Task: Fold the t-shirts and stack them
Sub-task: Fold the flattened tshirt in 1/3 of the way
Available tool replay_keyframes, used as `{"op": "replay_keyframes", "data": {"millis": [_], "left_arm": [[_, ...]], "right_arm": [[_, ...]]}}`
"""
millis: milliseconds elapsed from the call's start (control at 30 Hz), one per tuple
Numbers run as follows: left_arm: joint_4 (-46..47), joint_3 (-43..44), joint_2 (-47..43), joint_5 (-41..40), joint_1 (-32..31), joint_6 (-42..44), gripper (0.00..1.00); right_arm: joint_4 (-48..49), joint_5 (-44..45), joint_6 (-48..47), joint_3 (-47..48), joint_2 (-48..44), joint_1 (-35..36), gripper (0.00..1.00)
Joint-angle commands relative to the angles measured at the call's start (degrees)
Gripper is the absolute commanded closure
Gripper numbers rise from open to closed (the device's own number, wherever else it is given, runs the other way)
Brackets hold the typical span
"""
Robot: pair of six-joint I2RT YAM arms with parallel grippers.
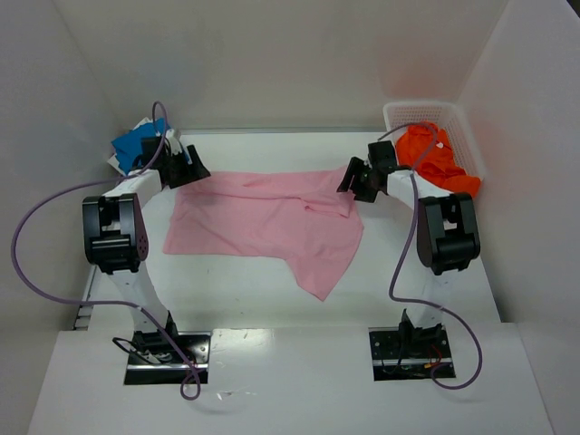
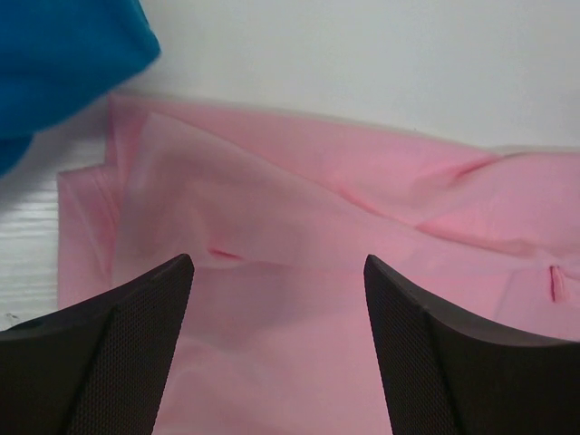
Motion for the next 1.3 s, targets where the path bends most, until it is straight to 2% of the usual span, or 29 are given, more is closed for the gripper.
{"op": "replay_keyframes", "data": {"millis": [0,133,333,533,667,700,767,833,1000,1033,1067,1267], "left_arm": [[-0.4,-1.6,-3.7,4.7,0.1,2.1,0.16],[-1.7,-1.6,-4.2,5.2,0.1,2.7,0.15],[-1.7,-2.7,-4.8,5.7,-0.4,3.2,0.12],[-1.7,-2.7,-4.8,5.7,-0.9,3.8,0.11],[-1.7,-2.7,-5.4,5.7,-0.9,3.8,0.1],[-1.7,-2.7,-5.4,5.7,-0.9,3.8,0.1],[-1.7,-2.7,-6.0,5.7,-0.9,3.8,0.1],[-1.7,-3.2,-6.0,4.6,-0.9,4.3,0.08],[-2.3,-2.7,-6.5,4.0,-0.9,4.3,0.08],[-2.3,-2.7,-6.5,4.0,-0.9,4.3,0.08],[-2.3,-2.7,-6.5,4.0,-0.9,4.3,0.08],[-2.8,-1.6,-6.0,4.0,-0.9,4.3,0.08]], "right_arm": [[-3.1,1.1,-1.5,-3.5,-6.2,-0.2,0.31],[-6.7,4.1,-2.7,-6.0,-8.1,-0.2,0.33],[-11.8,5.2,-3.2,-9.0,-9.9,-0.2,0.43],[-12.8,8.2,-3.8,-10.7,-9.9,-0.2,0.47],[-13.3,9.5,-4.8,-10.1,-7.4,-0.2,0.59],[-13.3,9.5,-4.8,-10.1,-6.6,0.3,0.65],[-13.3,9.5,-4.8,-9.6,-5.9,0.3,0.69],[-13.3,10.0,-4.8,-9.6,-5.4,0.3,0.78],[-12.8,11.2,-5.4,-9.1,-5.4,0.3,0.88],[-12.8,11.2,-5.4,-9.1,-5.4,0.3,0.96],[-12.8,12.5,-5.4,-9.1,-5.4,0.3,0.99],[-14.7,18.2,-4.8,-8.5,-6.6,0.3,0.99]]}}
